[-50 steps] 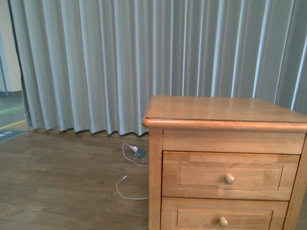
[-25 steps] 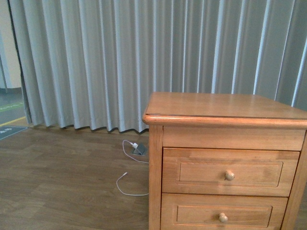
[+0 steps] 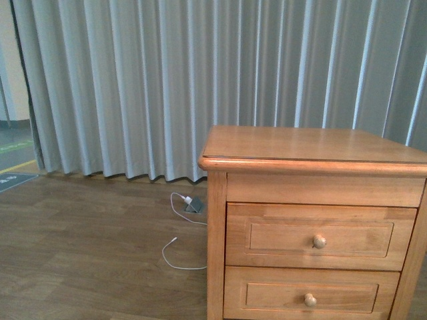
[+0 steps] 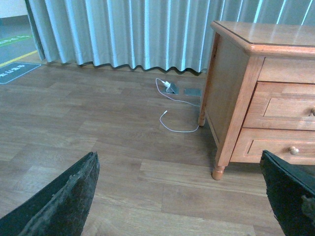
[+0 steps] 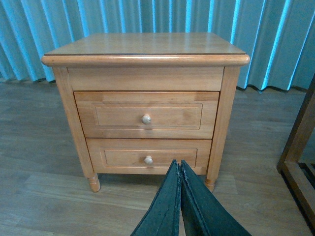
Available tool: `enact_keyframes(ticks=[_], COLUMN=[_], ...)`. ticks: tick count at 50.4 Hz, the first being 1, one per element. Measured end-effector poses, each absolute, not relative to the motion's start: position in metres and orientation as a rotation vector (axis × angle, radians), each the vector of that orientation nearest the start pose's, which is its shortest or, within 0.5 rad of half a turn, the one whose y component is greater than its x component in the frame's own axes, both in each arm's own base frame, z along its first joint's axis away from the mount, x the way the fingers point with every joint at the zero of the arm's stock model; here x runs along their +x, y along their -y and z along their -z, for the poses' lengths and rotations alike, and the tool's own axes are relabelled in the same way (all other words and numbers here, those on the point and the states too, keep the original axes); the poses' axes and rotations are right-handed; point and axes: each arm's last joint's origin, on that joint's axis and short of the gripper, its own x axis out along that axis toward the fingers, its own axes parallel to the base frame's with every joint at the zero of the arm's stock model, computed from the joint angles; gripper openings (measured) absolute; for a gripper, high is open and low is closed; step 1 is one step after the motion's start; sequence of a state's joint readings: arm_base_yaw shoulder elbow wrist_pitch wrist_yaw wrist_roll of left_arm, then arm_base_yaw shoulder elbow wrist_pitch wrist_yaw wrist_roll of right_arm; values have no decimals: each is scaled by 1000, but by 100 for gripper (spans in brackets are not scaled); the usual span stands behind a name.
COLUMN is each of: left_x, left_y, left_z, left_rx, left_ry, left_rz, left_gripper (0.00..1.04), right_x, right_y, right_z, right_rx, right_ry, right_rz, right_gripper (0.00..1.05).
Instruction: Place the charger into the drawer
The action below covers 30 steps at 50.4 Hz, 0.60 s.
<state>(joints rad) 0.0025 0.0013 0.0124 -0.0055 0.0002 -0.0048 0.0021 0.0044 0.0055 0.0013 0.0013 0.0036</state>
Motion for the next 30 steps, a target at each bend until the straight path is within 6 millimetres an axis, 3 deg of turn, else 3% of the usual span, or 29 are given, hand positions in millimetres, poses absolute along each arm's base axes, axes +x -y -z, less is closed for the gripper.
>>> enact_keyframes(ticks=[7,30], left_x=[97,97], left_y=[0,0], left_z=[-167,-167], left_rx=[-5,-5], left_ry=[6,6], left_rz=[-2,-2], left_gripper=[99,99], right_x=[98,98], right_y=[0,0], right_z=[-165,-165], right_rx=[4,2], right_ry=[2,2], right_rz=[-1,-1], right_gripper=[2,83])
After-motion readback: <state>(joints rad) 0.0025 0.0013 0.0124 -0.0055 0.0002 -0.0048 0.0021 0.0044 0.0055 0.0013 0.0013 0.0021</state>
